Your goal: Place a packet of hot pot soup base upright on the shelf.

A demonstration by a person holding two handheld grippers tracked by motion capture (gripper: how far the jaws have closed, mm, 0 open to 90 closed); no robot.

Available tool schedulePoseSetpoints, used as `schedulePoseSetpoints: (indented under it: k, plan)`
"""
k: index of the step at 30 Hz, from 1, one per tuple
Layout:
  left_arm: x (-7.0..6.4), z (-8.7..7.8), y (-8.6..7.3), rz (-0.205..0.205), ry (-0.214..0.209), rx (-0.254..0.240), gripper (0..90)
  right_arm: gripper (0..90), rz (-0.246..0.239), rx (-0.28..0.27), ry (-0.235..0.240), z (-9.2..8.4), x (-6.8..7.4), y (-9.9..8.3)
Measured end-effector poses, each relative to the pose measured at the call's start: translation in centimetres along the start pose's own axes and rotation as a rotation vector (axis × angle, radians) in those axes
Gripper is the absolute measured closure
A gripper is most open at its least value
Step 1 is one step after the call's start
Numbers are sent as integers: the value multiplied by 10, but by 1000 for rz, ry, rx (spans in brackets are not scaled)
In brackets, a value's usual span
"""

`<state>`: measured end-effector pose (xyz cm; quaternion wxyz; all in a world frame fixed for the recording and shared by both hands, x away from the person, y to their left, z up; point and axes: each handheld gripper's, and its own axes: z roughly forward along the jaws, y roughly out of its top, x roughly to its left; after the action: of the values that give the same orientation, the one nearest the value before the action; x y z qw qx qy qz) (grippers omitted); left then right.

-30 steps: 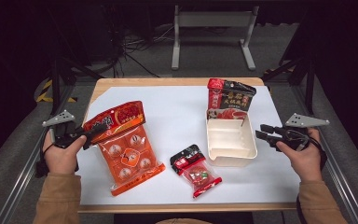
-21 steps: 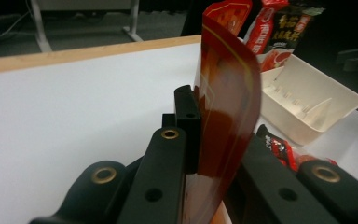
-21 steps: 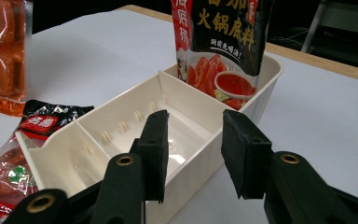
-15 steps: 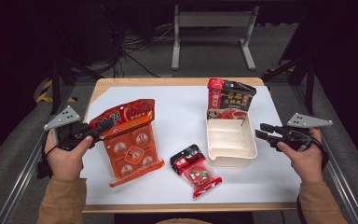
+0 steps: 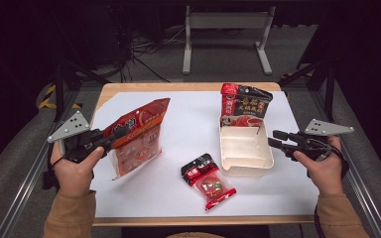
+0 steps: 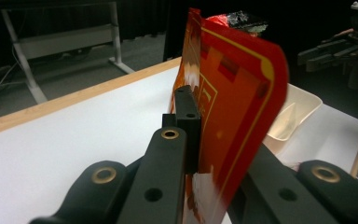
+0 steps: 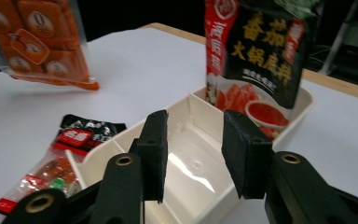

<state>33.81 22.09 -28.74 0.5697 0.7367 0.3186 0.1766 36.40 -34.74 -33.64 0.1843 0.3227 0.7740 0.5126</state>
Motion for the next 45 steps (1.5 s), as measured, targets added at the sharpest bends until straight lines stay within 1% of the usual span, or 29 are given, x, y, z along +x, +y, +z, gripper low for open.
schedulePoseSetpoints:
  k: [3,6,12,14,15,21,24,28,30,34,38,40,44,45]
  plan:
    - [0,0,1,-2,-3,-6,900,608,-16,-8,21,0,7,6]
    - [-2,1,4,10,-23,-20,900,604,-26,-18,48,2,13,12]
    - [-9,5,11,31,-68,-36,900,585,-54,-16,95,12,28,23]
    - [-11,6,12,33,-71,-37,900,580,-57,-16,101,14,30,25]
    - [-12,8,13,36,-79,-37,900,572,-58,-18,107,16,31,26]
    - [-19,19,17,40,-114,-49,900,509,-101,-12,143,33,43,40]
    - [-23,24,20,53,-135,-58,900,475,-123,-18,164,42,50,48]
    - [-29,32,24,62,-163,-70,900,462,-144,-23,195,53,58,58]
    - [-31,34,25,68,-167,-78,900,458,-149,-21,199,55,60,60]
    - [-36,39,29,81,-204,-90,900,412,-162,-23,215,64,64,64]
    - [-40,42,34,91,-230,-113,900,364,-173,-23,224,72,68,67]
    - [-42,44,36,90,-246,-128,900,342,-173,-26,232,76,69,68]
    - [-46,47,37,95,-265,-137,900,292,-181,-33,244,84,72,71]
    - [-47,48,37,104,-273,-138,900,287,-179,-32,247,86,73,71]
